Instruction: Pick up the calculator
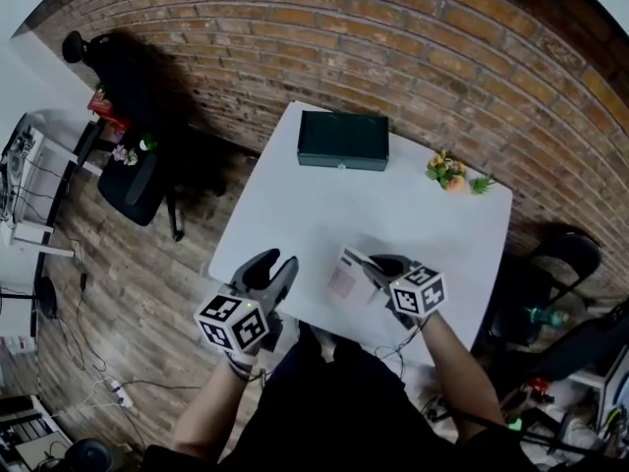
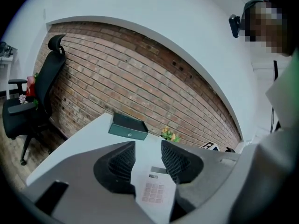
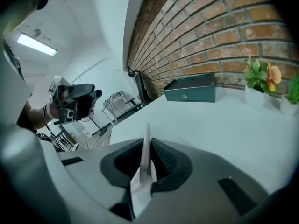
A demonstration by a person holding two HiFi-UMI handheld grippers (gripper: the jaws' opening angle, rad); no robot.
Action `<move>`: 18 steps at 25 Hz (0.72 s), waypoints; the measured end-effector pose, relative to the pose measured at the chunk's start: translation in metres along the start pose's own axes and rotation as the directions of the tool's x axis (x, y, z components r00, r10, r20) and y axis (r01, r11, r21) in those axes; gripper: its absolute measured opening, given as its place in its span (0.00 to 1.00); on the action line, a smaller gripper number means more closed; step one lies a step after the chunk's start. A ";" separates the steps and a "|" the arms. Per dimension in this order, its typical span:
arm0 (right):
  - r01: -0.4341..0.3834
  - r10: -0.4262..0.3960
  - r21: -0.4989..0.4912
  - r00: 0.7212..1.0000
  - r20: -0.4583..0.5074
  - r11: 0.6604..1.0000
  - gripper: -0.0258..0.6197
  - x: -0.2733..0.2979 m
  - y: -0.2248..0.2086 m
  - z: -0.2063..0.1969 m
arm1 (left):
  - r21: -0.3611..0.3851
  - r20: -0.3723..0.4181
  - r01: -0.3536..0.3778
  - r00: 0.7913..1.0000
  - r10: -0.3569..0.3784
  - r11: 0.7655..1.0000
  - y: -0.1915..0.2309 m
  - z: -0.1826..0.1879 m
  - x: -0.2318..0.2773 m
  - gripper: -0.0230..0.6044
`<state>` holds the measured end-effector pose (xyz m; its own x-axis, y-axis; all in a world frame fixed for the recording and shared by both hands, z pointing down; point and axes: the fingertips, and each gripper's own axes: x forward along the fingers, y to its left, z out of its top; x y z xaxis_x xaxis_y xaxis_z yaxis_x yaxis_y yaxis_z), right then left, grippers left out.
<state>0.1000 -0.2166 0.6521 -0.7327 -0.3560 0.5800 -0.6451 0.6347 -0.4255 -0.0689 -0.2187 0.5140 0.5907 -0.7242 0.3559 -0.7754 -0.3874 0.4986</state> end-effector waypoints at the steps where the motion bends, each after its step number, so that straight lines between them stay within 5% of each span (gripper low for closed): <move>1: 0.016 -0.016 -0.005 1.000 0.005 1.000 0.12 -0.004 0.001 0.001 | 0.003 0.003 0.006 1.000 -0.006 1.000 -0.002 0.002 0.000 0.31; 12: 0.109 -0.112 0.029 0.980 0.162 0.994 0.12 -0.053 0.013 0.045 | 0.042 0.009 0.089 0.996 -0.089 0.995 -0.029 0.007 -0.002 0.31; 18: 0.132 -0.153 0.095 0.948 0.280 0.987 0.12 -0.081 0.025 0.084 | 0.027 0.020 0.097 0.995 -0.098 0.995 -0.034 0.011 -0.010 0.31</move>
<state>0.1249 -0.2300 0.5361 -0.6563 -0.6268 0.4200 -0.7534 0.5146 -0.4093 -0.0506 -0.2042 0.4851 0.6590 -0.6942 0.2895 -0.7201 -0.4713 0.5091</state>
